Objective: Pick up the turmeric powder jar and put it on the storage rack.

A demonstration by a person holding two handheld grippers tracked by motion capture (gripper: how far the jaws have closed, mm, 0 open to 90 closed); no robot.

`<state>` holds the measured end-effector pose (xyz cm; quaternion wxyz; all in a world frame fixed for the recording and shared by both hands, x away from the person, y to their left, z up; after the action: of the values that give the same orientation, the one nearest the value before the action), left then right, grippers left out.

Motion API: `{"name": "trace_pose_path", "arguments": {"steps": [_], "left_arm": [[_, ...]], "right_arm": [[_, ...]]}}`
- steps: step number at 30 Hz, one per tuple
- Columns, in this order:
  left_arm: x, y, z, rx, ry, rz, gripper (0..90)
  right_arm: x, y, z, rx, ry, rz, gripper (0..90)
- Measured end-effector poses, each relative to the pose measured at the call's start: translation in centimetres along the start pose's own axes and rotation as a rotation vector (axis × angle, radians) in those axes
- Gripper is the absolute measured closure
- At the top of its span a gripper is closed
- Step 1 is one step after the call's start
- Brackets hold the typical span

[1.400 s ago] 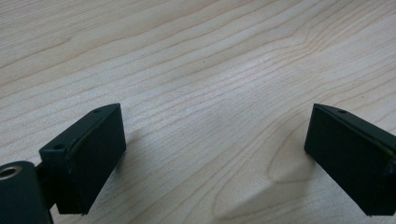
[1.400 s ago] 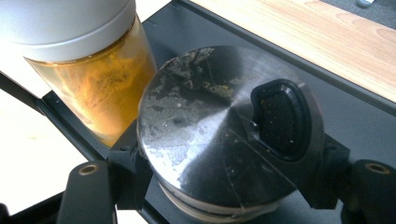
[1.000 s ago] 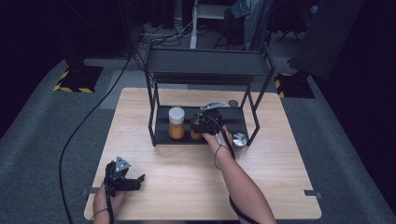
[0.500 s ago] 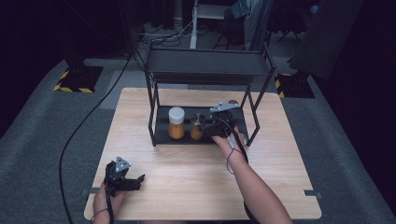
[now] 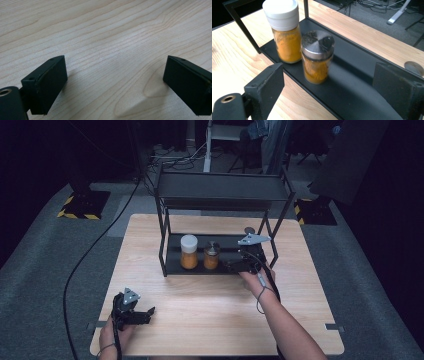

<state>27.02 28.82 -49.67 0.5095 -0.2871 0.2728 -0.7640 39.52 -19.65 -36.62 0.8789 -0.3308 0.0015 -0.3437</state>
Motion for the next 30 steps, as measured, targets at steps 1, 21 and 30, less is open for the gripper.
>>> {"name": "trace_pose_path", "arguments": {"steps": [1,21,30], "left_arm": [[0.0,0.0,0.0,-0.001,0.001,0.001,5.8],[0.2,-0.2,-0.2,0.004,-0.008,0.01,5.8],[0.2,-0.2,-0.3,0.004,-0.011,0.012,5.8]], "right_arm": [[0.0,-0.2,-0.2,0.0,0.003,-0.002,10.4],[0.4,-6.1,-3.0,0.018,-0.018,-0.021,10.4],[0.1,-7.2,-4.3,0.023,-0.014,-0.024,10.4]]}}
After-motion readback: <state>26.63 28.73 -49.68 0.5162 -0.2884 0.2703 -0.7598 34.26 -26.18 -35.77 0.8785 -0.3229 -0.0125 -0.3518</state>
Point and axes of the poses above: each handheld gripper's, and its own axes: y roughly forward along the jaws, z roughly out of its top, x roughly to its right, the point moved 5 cm from there along y, roughly forward along the jaws, and after that the axes turned 13 degrees about -y, right-handed, at the moved point
